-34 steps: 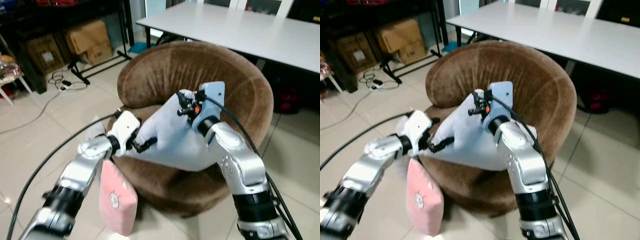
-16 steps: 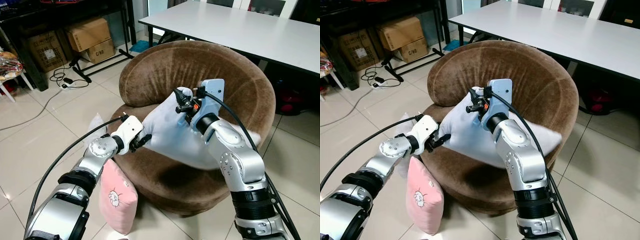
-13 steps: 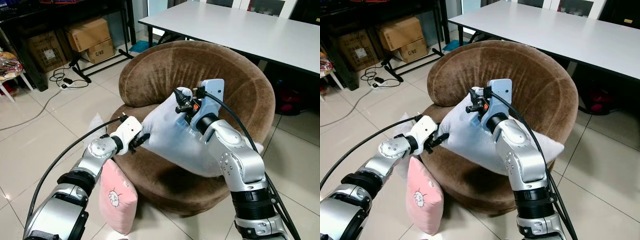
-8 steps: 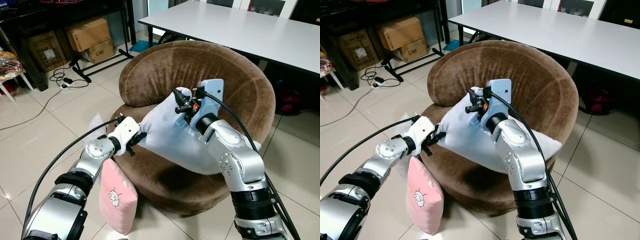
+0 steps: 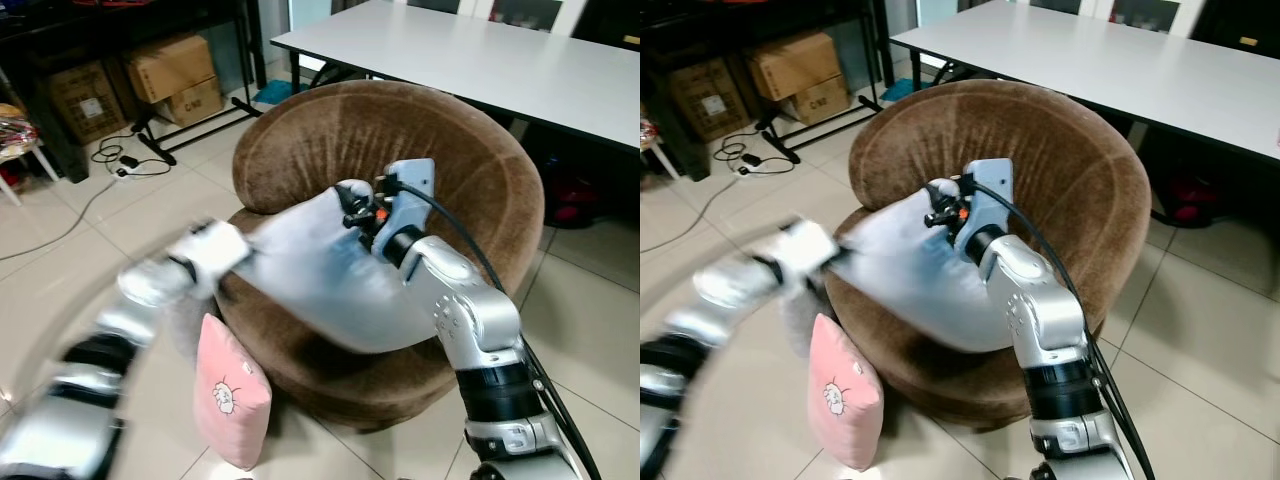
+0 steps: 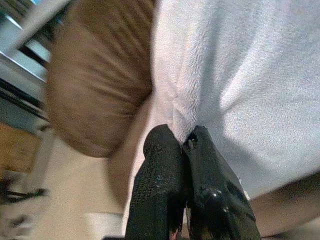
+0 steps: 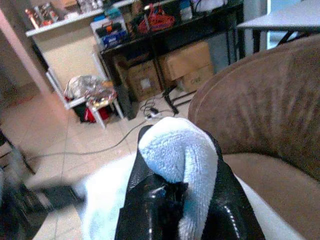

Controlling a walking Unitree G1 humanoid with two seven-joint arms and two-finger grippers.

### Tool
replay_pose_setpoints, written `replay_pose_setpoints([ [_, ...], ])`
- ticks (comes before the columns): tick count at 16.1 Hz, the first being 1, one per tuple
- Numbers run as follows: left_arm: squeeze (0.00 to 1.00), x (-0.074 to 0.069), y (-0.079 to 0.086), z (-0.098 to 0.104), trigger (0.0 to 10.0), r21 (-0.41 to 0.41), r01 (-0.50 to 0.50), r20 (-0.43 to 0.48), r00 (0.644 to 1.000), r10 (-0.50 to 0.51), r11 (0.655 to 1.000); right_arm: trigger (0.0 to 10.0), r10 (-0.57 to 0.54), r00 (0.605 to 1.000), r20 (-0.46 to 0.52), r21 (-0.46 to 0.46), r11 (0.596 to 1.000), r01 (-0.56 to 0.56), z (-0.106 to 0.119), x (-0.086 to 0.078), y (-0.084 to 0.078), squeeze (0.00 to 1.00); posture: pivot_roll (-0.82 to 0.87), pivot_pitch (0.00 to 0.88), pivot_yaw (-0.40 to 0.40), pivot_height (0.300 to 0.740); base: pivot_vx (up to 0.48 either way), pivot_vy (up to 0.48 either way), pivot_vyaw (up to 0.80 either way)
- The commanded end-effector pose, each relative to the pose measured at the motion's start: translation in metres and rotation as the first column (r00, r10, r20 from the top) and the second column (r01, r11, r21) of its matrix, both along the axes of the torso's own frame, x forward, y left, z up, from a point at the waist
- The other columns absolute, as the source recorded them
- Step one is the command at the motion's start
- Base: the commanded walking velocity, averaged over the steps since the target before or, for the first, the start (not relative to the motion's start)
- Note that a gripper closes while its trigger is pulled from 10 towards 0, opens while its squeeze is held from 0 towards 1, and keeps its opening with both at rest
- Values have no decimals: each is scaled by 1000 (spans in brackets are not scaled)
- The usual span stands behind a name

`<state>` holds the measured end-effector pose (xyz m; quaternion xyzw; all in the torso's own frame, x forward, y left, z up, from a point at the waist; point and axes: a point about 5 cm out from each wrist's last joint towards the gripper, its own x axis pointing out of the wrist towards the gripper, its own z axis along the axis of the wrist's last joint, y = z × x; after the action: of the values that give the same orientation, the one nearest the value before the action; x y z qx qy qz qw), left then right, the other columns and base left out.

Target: Move the pillow to the sofa from floor

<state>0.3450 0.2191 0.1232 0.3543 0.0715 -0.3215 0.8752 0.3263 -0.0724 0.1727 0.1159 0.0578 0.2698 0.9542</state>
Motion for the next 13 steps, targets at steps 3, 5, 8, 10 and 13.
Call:
replay_pose_setpoints([
  [3,0,5,14,32,0,91,18,77,997,-25,996,10000,2,1000,-14,20,1000,-2,5,8,-5,0,-62,0,16,740,0,0,0],
  [5,0,9,19,61,0,159,19,148,988,-43,987,10000,0,999,-52,5,1000,0,-5,11,-9,0,-49,0,9,740,0,0,0],
  [8,0,8,12,55,0,222,36,137,988,-68,974,10000,-22,997,-76,23,999,24,-14,10,-12,0,-43,0,4,740,0,0,0],
  [10,0,9,13,56,0,263,15,159,986,-59,965,10000,-32,998,-63,71,997,37,-9,14,-13,0,-41,0,5,740,0,0,0],
  [13,0,16,25,78,0,310,-71,258,966,-12,948,10000,-107,994,-4,208,972,105,3,23,-23,0,-37,0,12,740,0,0,0],
])
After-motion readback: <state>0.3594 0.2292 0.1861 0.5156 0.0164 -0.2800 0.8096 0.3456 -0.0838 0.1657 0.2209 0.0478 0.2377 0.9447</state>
